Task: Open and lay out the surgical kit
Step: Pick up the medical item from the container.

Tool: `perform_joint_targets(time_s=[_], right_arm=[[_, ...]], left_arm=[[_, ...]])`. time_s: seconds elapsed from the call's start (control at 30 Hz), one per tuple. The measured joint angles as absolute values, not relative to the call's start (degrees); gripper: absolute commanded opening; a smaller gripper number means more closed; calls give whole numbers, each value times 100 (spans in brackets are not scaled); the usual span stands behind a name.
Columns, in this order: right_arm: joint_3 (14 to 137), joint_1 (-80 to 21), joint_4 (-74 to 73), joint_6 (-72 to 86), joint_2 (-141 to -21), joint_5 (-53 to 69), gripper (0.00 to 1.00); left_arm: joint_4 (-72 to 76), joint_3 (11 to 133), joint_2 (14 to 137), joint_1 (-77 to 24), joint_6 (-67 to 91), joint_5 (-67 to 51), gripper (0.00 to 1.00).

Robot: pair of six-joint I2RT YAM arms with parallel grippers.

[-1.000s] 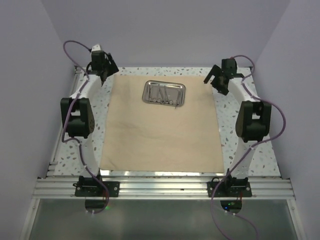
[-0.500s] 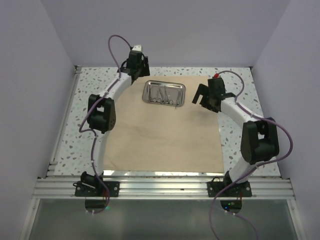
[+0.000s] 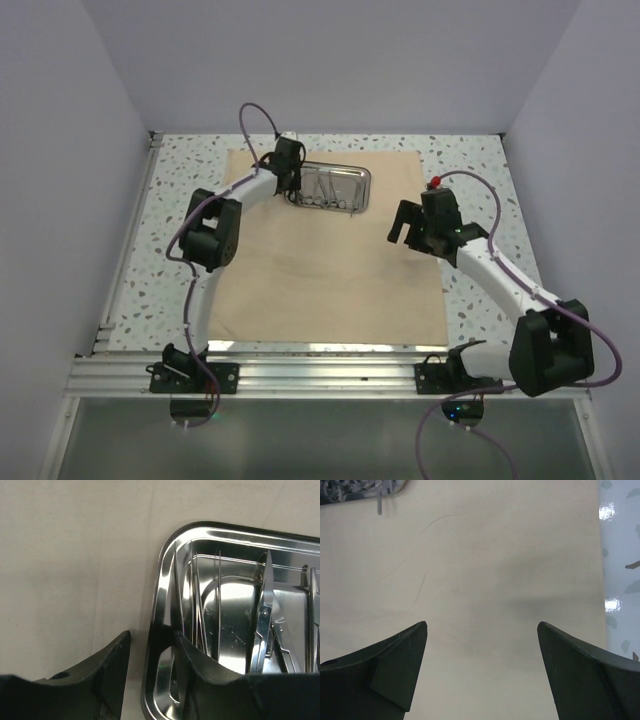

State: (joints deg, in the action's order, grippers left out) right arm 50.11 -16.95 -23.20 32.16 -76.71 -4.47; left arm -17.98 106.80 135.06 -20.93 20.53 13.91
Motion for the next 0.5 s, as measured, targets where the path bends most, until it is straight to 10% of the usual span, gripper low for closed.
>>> perform_joint_targets(time_s=[0.5], right_arm=[[4960,-1763,-2523,2882,-6869,-454,95]], left_arm=[[-1503,10082,13218,-2528,2084,1979,45]])
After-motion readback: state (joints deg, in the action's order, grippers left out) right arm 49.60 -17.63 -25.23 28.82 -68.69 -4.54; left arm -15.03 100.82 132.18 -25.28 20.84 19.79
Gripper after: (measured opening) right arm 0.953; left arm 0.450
